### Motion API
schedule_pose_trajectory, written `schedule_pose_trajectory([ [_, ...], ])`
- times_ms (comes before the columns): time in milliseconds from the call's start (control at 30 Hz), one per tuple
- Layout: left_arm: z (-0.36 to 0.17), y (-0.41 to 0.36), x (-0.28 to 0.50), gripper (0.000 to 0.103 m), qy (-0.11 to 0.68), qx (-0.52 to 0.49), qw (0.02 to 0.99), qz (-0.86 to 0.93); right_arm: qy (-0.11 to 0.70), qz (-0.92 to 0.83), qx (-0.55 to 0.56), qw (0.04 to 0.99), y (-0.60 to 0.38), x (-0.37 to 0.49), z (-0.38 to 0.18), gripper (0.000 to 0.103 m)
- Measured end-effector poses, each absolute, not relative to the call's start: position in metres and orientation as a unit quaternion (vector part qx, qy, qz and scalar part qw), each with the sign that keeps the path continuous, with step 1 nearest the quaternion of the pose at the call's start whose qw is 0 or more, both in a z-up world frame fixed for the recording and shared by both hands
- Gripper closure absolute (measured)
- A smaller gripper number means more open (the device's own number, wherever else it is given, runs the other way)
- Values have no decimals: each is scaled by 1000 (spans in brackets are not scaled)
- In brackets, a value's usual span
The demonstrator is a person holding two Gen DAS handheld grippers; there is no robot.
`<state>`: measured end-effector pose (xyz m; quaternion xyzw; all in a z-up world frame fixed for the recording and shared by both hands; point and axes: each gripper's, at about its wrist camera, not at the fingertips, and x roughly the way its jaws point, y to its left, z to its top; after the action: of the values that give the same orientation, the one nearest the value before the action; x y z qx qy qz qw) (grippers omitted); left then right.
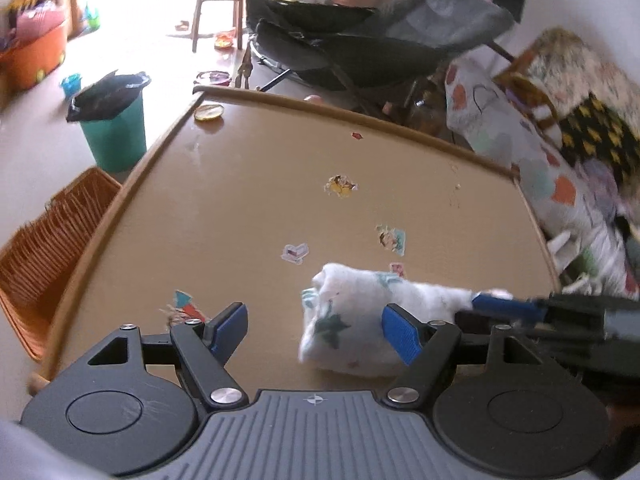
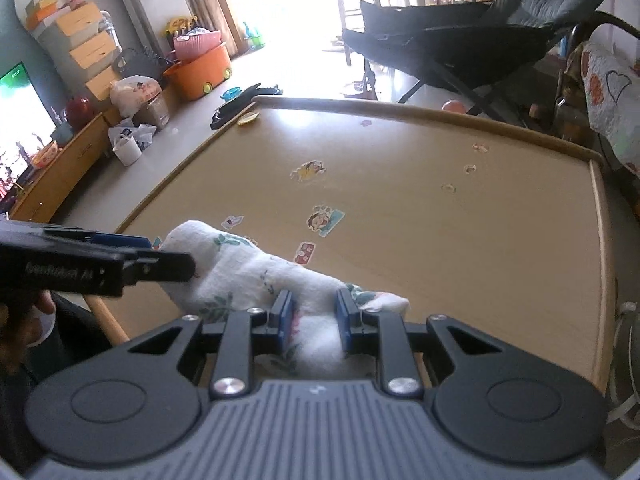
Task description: Fold clothes
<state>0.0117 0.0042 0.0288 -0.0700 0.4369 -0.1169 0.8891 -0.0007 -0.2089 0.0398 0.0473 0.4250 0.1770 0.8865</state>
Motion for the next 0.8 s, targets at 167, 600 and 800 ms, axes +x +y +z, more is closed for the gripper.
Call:
schedule_pose_trajectory([
  [167, 19, -17, 14, 26, 437, -62, 889, -118, 413, 168, 46, 894, -208, -6, 37, 81],
  [600, 5, -23, 15, 19, 448, -78, 886, -96, 375, 144, 81, 912, -212, -21, 41, 74],
  [800, 5, -21, 17, 17, 449, -78, 885, -92, 335, 103, 111, 930, -229, -49, 58, 57],
])
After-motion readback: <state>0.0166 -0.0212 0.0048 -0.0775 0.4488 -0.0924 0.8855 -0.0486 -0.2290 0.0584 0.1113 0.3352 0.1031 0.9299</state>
